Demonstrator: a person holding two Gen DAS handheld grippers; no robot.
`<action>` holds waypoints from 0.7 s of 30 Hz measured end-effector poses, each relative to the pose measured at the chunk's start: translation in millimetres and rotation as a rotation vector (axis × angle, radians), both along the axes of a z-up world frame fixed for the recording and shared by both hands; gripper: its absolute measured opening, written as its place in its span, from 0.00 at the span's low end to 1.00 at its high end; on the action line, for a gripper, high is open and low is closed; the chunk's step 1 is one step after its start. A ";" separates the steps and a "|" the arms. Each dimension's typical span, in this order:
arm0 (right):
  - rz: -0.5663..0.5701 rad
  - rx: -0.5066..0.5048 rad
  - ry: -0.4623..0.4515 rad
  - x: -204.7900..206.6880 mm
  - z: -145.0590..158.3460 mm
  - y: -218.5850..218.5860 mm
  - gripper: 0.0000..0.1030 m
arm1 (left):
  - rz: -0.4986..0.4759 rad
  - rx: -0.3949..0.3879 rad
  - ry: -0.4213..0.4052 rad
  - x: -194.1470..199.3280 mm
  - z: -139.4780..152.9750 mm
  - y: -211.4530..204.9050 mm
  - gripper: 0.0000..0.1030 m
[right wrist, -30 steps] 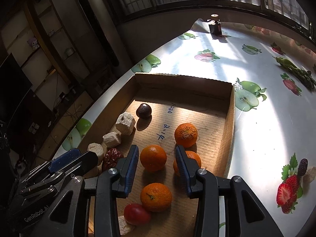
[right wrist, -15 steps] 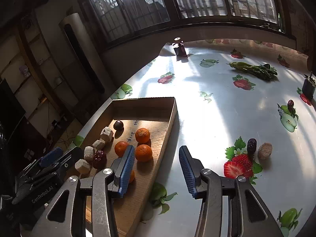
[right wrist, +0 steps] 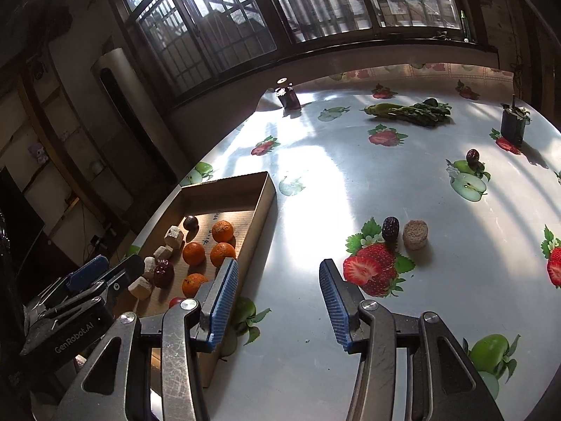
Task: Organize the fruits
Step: 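Move both grippers back toward the last items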
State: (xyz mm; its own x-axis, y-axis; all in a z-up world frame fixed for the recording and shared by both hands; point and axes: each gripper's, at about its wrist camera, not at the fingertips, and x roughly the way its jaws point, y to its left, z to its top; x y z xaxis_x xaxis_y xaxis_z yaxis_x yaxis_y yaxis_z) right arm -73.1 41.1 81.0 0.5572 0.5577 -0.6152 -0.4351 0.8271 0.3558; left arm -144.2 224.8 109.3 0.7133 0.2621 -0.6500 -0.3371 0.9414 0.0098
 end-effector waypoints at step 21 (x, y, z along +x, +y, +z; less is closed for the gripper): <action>-0.189 -0.072 0.019 18.0 -9.6 -121.3 0.56 | -0.088 -0.040 0.082 24.7 -18.5 -38.2 0.73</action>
